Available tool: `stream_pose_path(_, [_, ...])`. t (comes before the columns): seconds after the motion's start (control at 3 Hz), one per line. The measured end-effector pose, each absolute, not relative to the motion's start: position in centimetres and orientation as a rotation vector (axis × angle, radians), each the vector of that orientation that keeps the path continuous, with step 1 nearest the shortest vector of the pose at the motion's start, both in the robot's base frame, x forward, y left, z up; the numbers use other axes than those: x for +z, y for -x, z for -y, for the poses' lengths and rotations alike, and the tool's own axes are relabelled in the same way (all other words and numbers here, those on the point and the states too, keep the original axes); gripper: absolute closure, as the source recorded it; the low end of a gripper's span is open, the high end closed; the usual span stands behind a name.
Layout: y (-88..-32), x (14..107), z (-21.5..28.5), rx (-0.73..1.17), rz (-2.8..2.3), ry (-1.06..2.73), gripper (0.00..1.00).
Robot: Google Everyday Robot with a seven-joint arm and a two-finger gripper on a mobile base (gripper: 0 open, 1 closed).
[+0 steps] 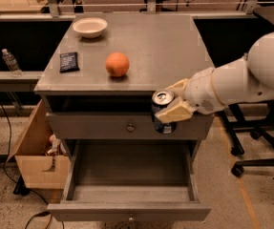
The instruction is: Place pepsi can into middle drawer
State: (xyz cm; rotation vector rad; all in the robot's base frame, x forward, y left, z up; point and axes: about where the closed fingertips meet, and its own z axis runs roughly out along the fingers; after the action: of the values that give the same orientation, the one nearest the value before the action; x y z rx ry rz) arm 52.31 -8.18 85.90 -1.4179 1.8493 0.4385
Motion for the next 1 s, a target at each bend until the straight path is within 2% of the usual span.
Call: stream_pose_path(1.0, [-51.2, 71.1, 3.1, 0.601, -1.811, 1.466, 1.0])
